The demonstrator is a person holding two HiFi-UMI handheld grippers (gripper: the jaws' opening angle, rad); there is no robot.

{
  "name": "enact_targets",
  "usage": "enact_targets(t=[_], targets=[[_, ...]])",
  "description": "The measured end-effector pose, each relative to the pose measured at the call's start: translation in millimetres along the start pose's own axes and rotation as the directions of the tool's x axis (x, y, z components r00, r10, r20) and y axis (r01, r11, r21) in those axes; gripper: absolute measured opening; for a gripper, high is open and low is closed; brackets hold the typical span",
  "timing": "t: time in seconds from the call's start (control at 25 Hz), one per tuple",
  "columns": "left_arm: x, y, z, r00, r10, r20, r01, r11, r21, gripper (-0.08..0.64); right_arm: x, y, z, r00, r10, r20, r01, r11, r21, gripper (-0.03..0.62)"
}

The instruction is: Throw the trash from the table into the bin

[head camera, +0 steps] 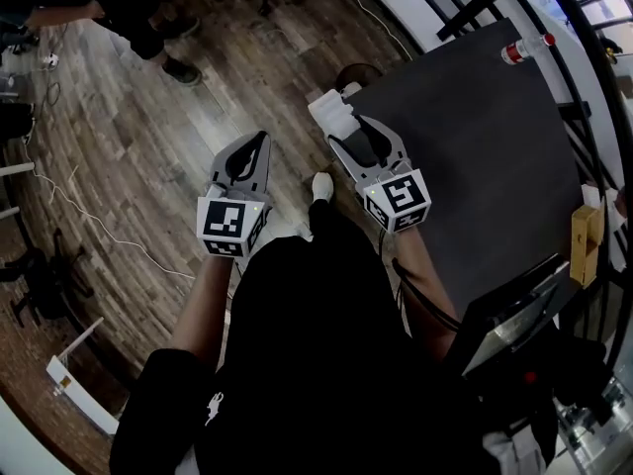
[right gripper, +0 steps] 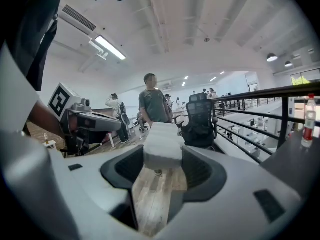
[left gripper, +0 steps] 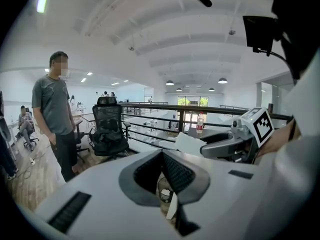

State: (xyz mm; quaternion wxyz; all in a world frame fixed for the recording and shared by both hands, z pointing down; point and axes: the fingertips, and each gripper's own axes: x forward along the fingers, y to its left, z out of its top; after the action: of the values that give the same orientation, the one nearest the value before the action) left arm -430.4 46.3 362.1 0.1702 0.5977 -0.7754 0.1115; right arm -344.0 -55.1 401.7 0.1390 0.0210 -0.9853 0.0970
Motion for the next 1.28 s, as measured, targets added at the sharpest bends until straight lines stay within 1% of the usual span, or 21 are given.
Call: enact_targets(t=[0.24,0.44,0.68,0.84,0.92,1.04,1.12,1.28], targets=[[70.1,11.2,24.4,0.999,-0.042,-0.017,0.043,0.999,0.025,0.009,33.5,-49.6,9.3,1.0,-0.018,0.008,0.017,0.999,0.027,0.245],[114.5,5.9,45.2,0.995,-0.092,-0.027,0.093,0.995,0.047,0.009,48.2,-79.7,20.7,1.0,-0.027,0.008,0.027,0.999,0.033,0.245],[154.8,3.5,52.5,0.982,-0.182,-0.046,0.185,0.979,0.09,0.009,56.3,-110.3,21.0,0.993,-0.113,0.031,0.11,0.991,0.075,0.245],[179.0,16.0,47.8,0.97,-0.235,-0.063,0.24,0.966,0.095,0.009,71.5,-122.7,14.7,0.986,-0.166,0.012,0.164,0.983,0.082,0.245],[192.0,23.5,43.6,0.958,-0.277,-0.078,0.284,0.954,0.092,0.009,80.7,-127.4,11.1,0.978,-0.206,-0.003,0.206,0.974,0.094,0.245],[219.1,32.5,41.4,0.93,-0.354,-0.099,0.362,0.927,0.094,0.009,96.7,-139.5,6.3,0.96,-0.277,-0.029,0.278,0.954,0.113,0.245],[239.1,38.4,41.4,0.908,-0.404,-0.113,0.415,0.904,0.101,0.009,109.0,-148.2,4.6,0.945,-0.324,-0.046,0.327,0.935,0.135,0.245],[271.3,52.1,36.9,0.859,-0.491,-0.143,0.506,0.856,0.102,0.009,136.0,-159.1,-2.8,0.906,-0.415,-0.085,0.424,0.888,0.176,0.245]])
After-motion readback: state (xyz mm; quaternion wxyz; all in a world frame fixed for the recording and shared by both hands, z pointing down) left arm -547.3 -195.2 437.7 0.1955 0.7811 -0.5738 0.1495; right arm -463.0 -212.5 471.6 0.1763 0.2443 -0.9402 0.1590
